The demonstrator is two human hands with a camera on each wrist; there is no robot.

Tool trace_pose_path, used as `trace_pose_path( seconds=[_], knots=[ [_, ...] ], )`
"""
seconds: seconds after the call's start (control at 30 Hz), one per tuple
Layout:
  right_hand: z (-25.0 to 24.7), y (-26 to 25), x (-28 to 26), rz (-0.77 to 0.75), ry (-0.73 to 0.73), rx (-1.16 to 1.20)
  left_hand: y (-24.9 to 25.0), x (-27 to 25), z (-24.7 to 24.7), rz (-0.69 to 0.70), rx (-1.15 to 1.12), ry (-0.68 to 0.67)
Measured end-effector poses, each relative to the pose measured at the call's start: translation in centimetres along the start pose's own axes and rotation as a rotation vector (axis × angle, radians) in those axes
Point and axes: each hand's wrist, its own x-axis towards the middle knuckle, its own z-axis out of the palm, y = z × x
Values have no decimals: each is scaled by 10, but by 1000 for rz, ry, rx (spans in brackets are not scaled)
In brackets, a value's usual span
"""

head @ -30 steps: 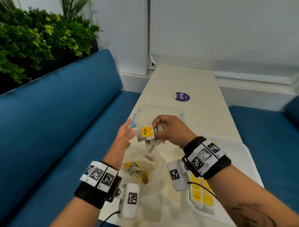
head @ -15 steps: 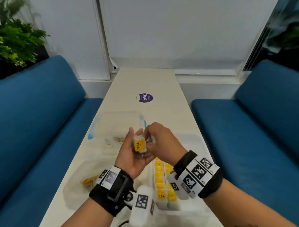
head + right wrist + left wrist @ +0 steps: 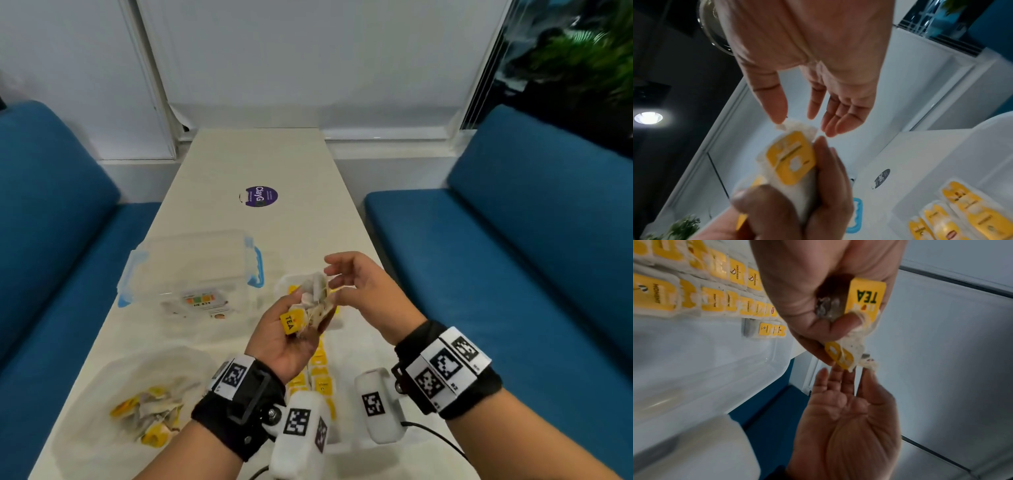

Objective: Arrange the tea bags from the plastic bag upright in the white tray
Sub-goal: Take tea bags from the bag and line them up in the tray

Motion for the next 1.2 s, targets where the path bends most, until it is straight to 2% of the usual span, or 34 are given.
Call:
trace_pose_path(
  seconds=[0.17,0.3,0.4,0.53,0.73,0.9,1.2],
  knots=[
    [-12,-7,-4,64,-178,-24,1,1,0,-77,69,18],
    [-16,-5,0,190,-140,57,2,1,-3,-85,71,22],
    [-11,-4,-2,219,-148,45,2,2,-4,-25,120,42],
    [3,0,1,172,-9,-179,1,5,-7,40,176,79],
    [-6,-2,0,185,-24,-15,5,3,-15,14,108,82],
    [-5,-4,0,194,19,-50,5,1,-16,-9,112,89],
    [-10,-13,5,42,201,-404,7,8,-31,1,189,181]
  ],
)
